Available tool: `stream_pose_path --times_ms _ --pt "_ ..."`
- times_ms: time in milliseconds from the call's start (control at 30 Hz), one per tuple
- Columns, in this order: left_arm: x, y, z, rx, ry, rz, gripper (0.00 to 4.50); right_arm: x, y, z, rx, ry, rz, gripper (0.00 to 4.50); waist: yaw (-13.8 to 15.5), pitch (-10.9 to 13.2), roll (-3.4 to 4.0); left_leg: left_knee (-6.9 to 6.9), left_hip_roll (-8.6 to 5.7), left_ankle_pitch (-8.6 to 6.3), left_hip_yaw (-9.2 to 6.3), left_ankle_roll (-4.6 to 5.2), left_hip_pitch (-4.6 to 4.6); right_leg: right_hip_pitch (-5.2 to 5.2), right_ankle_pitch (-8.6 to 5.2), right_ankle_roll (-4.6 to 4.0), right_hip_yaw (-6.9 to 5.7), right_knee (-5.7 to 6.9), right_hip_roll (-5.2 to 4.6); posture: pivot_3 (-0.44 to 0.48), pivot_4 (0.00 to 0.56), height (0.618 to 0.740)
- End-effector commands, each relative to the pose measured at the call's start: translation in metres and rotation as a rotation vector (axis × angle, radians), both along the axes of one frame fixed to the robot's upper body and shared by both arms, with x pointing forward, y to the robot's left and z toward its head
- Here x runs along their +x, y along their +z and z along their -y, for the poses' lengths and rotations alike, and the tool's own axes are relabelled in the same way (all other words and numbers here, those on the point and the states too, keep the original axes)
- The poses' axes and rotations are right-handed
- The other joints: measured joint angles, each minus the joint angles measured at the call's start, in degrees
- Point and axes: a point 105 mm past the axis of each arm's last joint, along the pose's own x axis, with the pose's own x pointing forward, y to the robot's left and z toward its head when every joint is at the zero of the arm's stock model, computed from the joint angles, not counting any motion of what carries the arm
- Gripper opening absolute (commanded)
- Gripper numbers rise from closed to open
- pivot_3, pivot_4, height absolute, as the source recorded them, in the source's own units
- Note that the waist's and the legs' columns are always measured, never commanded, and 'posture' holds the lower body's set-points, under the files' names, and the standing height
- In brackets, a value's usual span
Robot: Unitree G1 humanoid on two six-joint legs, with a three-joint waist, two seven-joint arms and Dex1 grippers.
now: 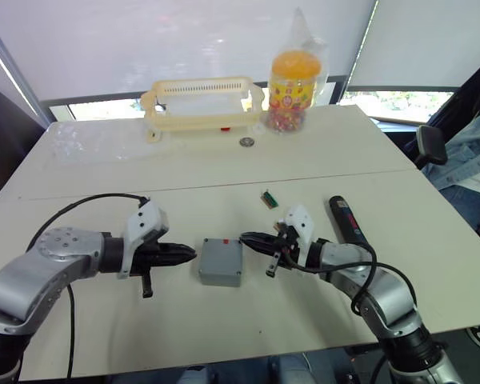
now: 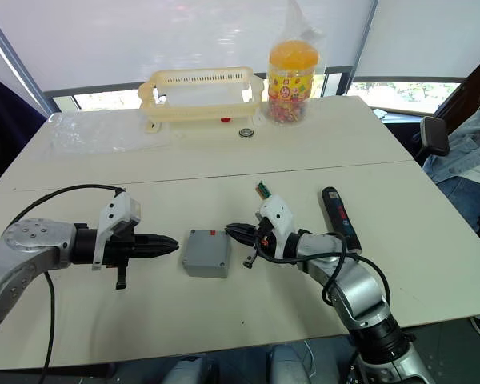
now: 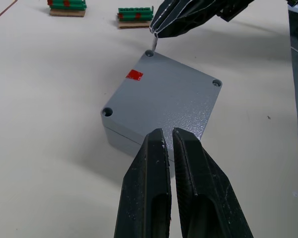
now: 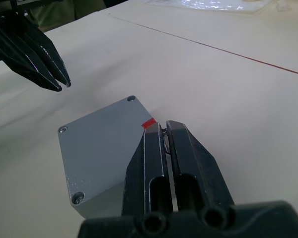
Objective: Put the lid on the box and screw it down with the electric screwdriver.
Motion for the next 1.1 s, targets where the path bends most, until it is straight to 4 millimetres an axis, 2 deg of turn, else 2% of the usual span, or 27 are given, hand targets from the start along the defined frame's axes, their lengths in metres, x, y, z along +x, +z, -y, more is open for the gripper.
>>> stream_pose_path --times_ms 33,400,767,833,900,1033,1100 --pt "-0.001 0.008 0.001 0.008 -0.01 0.047 0.26 0.001 0.006 -0.003 0.017 0.004 0.035 0.04 0.0 0.0 0.0 0.0 0.0 0.0 0.0 0.0 0.0 0.0 0.0 0.0 0.0 0.0 0.0 0.0 0.15 0.74" --pt "0.0 0.007 0.002 0.005 -0.001 0.049 0.26 0.005 -0.003 -0.005 -0.031 0.021 0.031 0.04 -0.01 0.0 0.0 0.0 0.0 0.0 0.0 0.0 0.0 0.0 0.0 0.0 0.0 0.0 0.0 0.0 0.15 0.74" --pt "0.001 0.007 0.002 -0.002 0.013 0.057 0.26 0.013 0.001 -0.006 -0.089 0.035 0.029 0.04 0.0 0.0 0.0 0.0 0.0 0.0 0.0 0.0 0.0 0.0 0.0 0.0 0.0 0.0 0.0 0.0 0.15 0.74" --pt "0.001 0.006 0.002 -0.003 0.017 0.058 0.26 0.012 0.001 -0.005 -0.089 0.037 0.027 0.58 0.02 0.0 0.0 0.0 0.0 0.0 0.0 0.0 0.0 0.0 0.0 0.0 0.0 0.0 0.0 0.0 0.15 0.74" --pt "0.001 0.006 0.001 -0.004 0.021 0.058 0.26 0.012 0.006 -0.004 -0.077 0.034 0.031 1.33 0.0 0.0 0.0 0.0 0.0 0.0 0.0 0.0 0.0 0.0 0.0 0.0 0.0 0.0 0.0 0.0 0.15 0.74" --pt "0.002 0.006 0.0 -0.005 0.024 0.059 0.26 0.009 0.02 -0.003 -0.036 0.047 0.05 3.41 0.01 0.0 0.0 0.0 0.0 0.0 0.0 0.0 0.0 0.0 0.0 0.0 0.0 0.0 0.0 0.0 0.15 0.74" --pt "0.003 0.006 0.001 -0.008 0.022 0.06 0.26 0.007 0.036 -0.002 0.015 0.052 0.075 3.41 0.02 0.0 0.0 0.0 0.0 0.0 0.0 0.0 -0.01 0.0 0.0 0.0 0.0 0.0 0.0 0.0 0.15 0.74"
